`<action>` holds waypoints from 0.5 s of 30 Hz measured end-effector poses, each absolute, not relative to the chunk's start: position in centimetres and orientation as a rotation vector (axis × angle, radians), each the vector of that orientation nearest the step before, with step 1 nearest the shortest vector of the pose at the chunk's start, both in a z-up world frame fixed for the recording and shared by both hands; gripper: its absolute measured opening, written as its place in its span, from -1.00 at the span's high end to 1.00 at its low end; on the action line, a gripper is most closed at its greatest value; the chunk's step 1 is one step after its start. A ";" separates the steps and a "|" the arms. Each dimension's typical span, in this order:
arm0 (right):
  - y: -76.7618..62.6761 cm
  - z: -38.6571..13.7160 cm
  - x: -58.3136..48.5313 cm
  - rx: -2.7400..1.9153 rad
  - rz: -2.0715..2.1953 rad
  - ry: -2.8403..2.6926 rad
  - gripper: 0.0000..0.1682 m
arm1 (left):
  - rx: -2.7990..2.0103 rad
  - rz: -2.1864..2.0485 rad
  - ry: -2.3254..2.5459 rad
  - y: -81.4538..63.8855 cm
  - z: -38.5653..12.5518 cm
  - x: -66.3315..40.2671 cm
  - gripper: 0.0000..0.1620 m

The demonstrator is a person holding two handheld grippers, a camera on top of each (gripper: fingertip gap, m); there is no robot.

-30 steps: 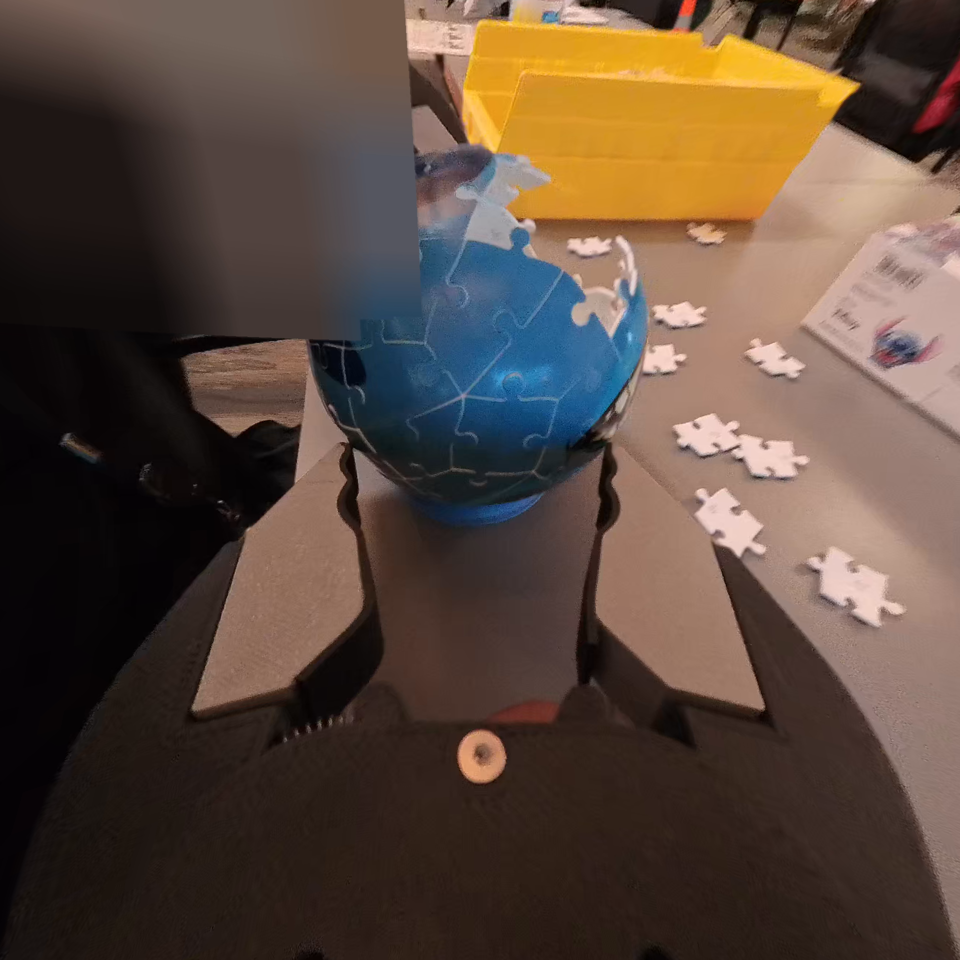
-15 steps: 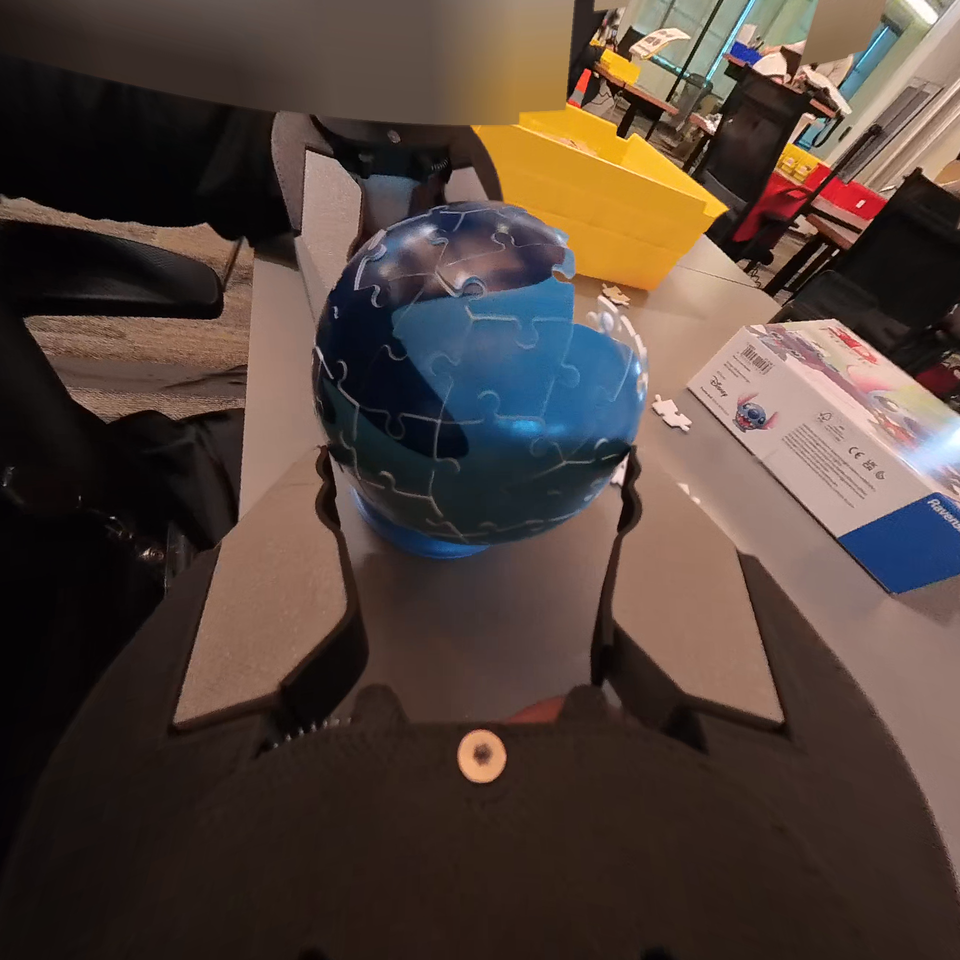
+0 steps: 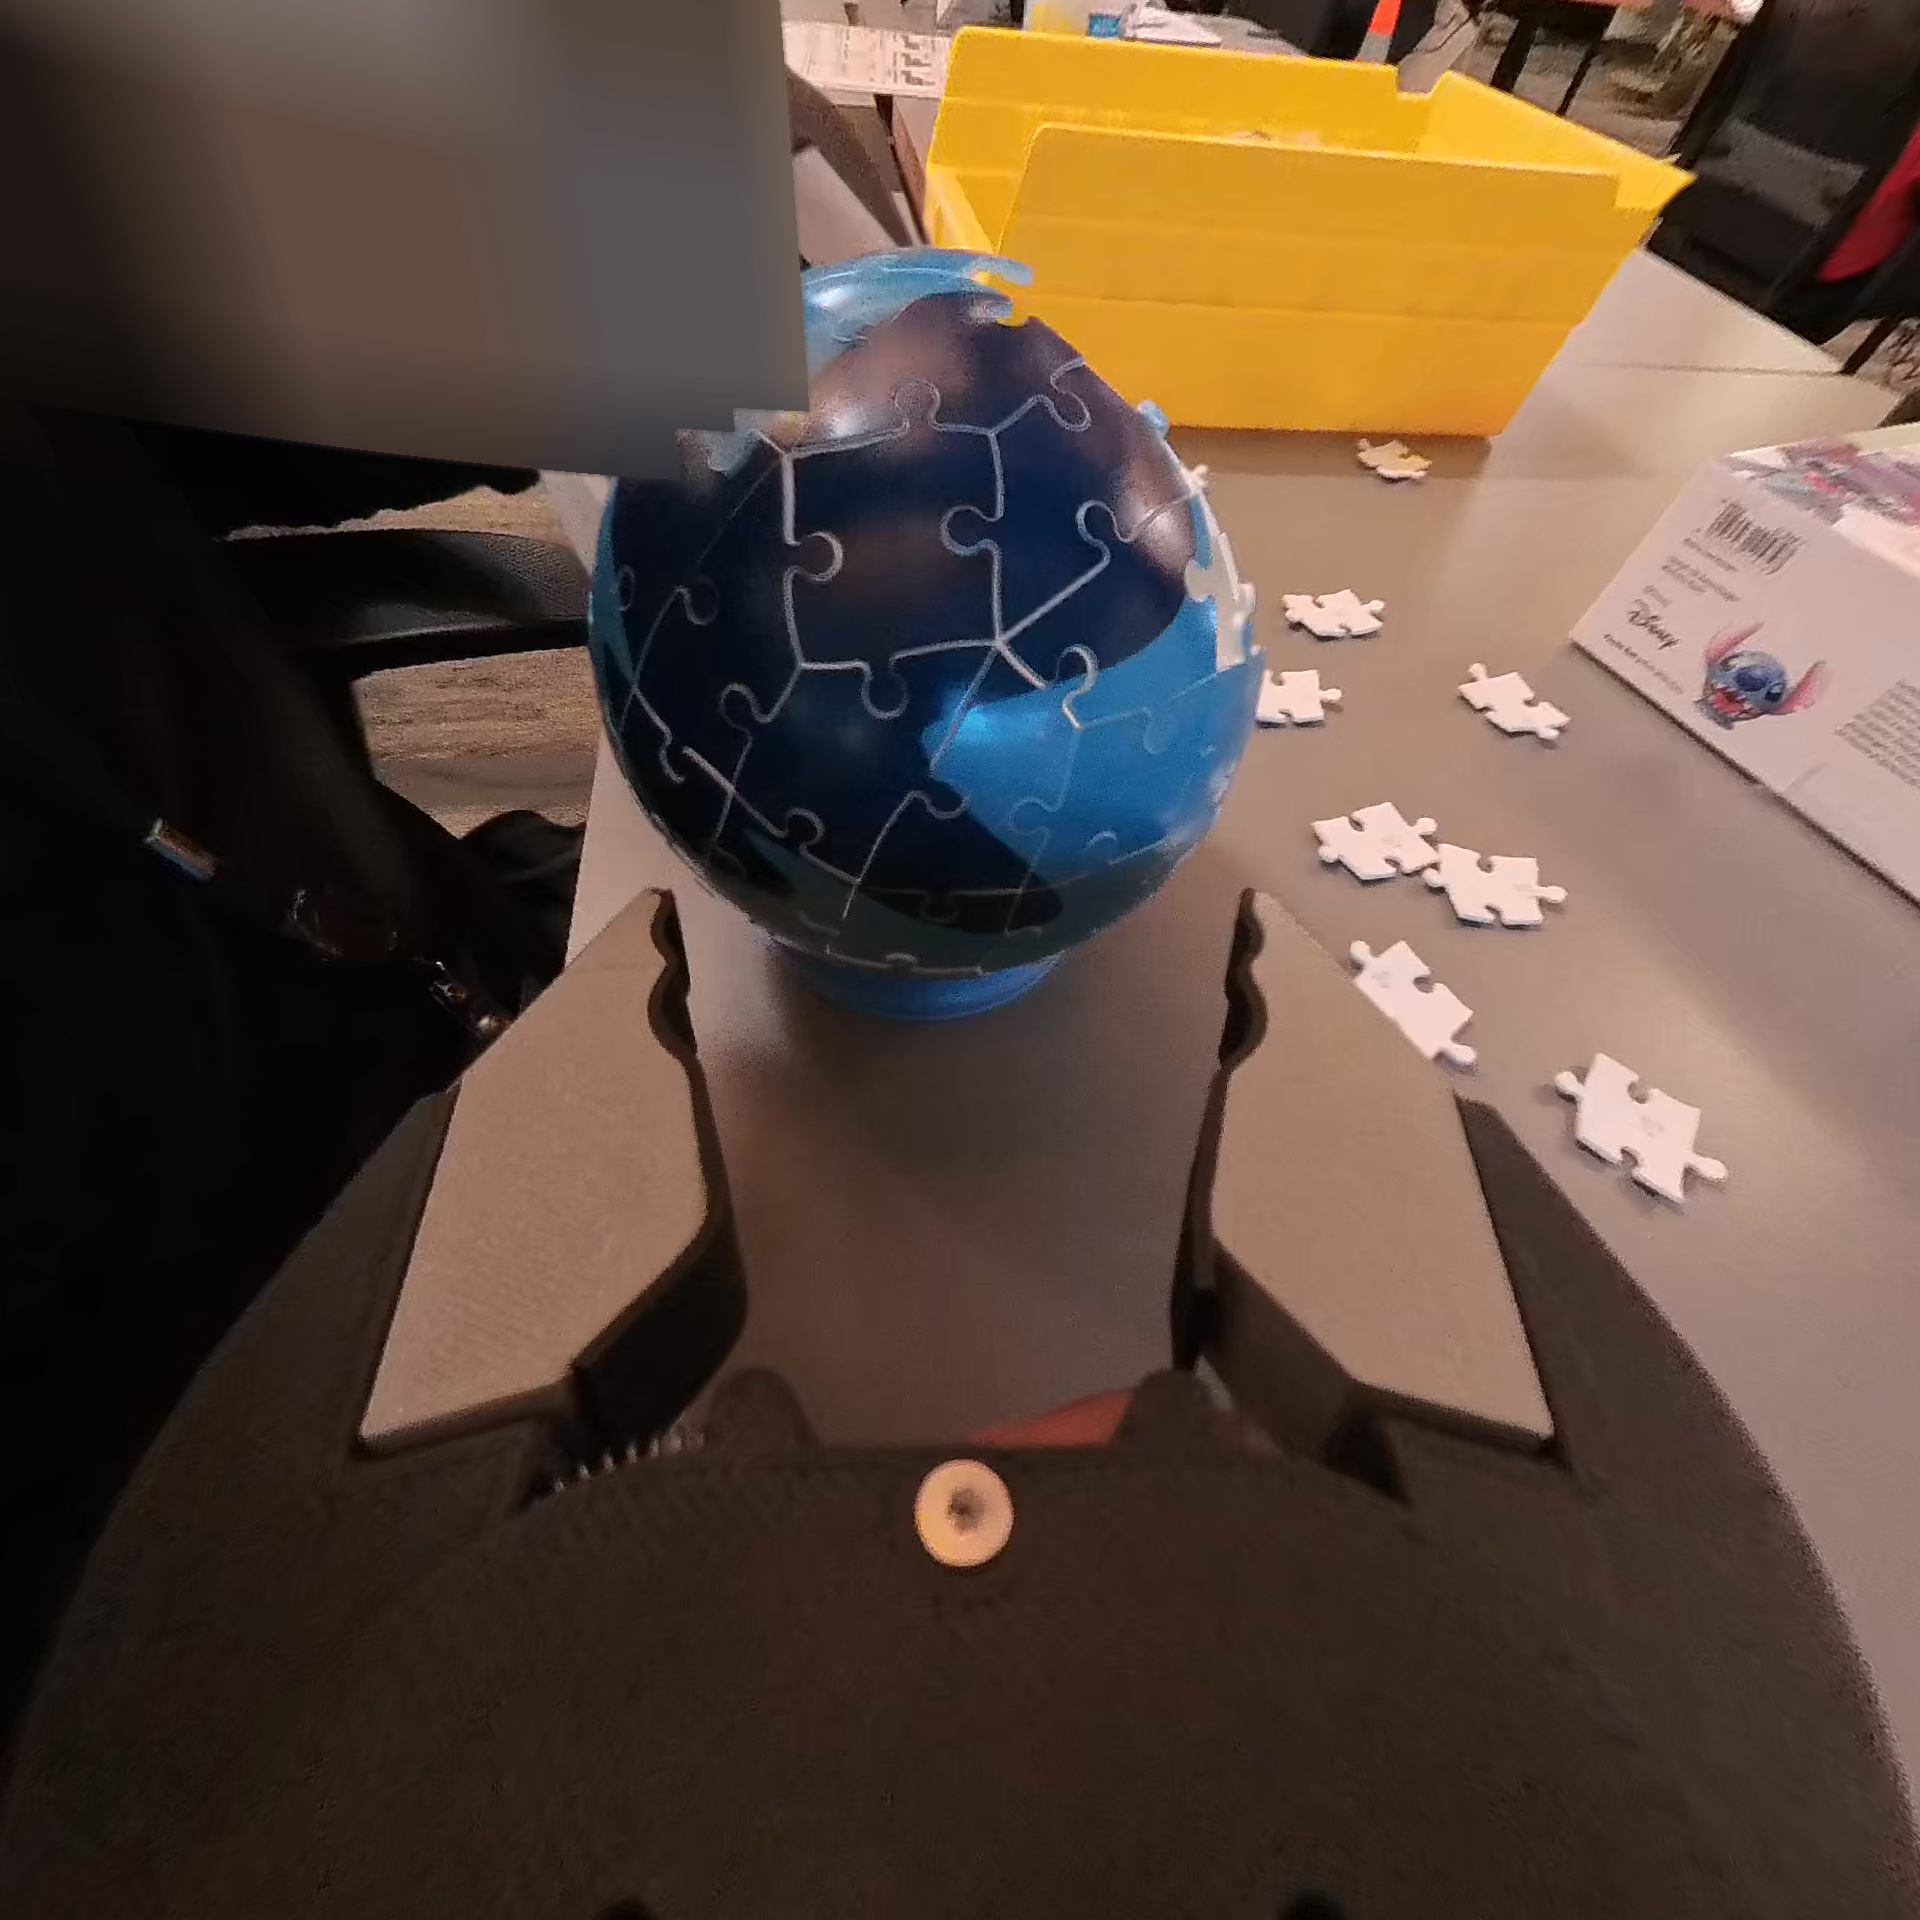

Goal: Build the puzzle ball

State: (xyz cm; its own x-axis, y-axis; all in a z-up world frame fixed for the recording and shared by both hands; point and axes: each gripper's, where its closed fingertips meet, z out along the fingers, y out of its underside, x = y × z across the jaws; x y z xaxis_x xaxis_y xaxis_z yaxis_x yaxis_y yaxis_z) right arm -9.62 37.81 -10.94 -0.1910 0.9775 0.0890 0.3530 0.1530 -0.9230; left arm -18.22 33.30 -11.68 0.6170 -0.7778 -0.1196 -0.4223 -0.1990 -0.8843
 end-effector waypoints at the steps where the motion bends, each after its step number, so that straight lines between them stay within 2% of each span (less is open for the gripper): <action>1: 37.8 -10.8 -9.5 -1.285 1.025 -1.659 -0.20 | -1.851 -0.423 0.982 33.8 -12.2 -18.4 -0.28; 6: 37.7 -10.2 -9.3 -1.212 0.946 -1.623 -0.19 | -1.818 -0.378 1.098 35.0 -13.0 -17.5 -0.32; 11: 37.7 -10.6 -9.5 -1.248 0.965 -1.637 -0.17 | -1.769 -0.501 1.133 34.3 -12.5 -16.5 -0.15; 15: 37.3 -11.0 -9.7 -1.253 0.991 -1.678 -0.15 | -1.761 -0.573 1.135 33.2 -12.2 -16.4 -0.17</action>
State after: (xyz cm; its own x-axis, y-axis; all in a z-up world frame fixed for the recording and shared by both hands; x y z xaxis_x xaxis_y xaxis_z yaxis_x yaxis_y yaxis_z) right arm -9.65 37.28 -10.96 -0.1875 0.9717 0.1435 0.3439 0.2018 -0.9171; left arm -16.42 33.24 -12.21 0.4635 -0.8809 -0.0962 -0.4455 -0.1378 -0.8846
